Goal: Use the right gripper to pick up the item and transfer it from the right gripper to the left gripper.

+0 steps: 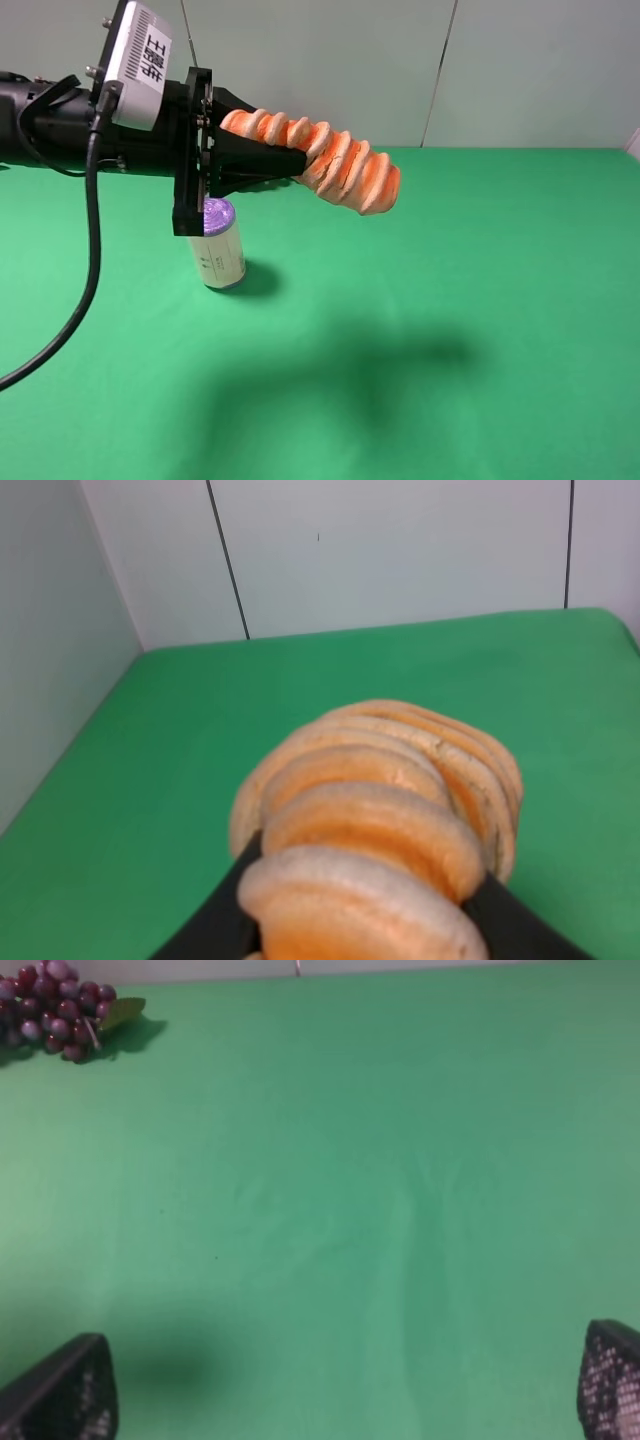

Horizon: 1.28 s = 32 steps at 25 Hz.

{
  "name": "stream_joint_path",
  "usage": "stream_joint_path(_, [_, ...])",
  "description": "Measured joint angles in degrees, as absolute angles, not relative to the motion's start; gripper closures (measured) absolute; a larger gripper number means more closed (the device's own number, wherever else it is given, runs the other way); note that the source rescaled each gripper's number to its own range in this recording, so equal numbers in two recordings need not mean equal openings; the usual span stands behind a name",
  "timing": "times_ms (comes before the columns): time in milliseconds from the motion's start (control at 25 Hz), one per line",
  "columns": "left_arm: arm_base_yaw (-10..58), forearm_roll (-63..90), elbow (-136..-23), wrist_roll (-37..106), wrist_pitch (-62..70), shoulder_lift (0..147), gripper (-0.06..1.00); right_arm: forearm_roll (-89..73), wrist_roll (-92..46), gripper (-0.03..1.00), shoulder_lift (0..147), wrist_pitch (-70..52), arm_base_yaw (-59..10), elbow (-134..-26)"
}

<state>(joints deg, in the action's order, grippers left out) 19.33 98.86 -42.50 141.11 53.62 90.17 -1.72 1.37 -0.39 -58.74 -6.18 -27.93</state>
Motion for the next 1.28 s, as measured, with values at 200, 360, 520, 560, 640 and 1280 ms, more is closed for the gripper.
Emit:
stream_joint_path(200, [19.33,98.86,-42.5,141.11,53.62,90.17,0.93,-2.1,1.37,-0.03,-0.39,-58.74,-5.21,-27.93])
stream_joint_path(360, [19.33,98.86,-42.5,141.11,53.62,90.17,0.93,-3.22,1.37,-0.03,-0.39,-58.74,-0.29,-27.93])
stream_joint_path(520, [19.33,98.86,-42.5,141.11,53.62,90.17,0.93,-3.54,1.37,-0.03,-0.39,-58.68,1.58,-27.93])
stream_joint_path(560, [19.33,98.86,-42.5,141.11,53.62,90.17,0.93,-3.58,1.37,-0.03,-0.39,-58.62,1.64,-27.93])
stream_joint_path(640, [19.33,98.86,-42.5,141.11,53.58,90.17,0.93,-3.4,0.84,-0.03,-0.39,-58.62,1.64,-27.93])
stream_joint_path(1280, [19.33,98.86,-42.5,141.06,53.58,90.17,0.94,-1.02,0.0,-0.03,-0.39,-58.62,1.64,-27.93])
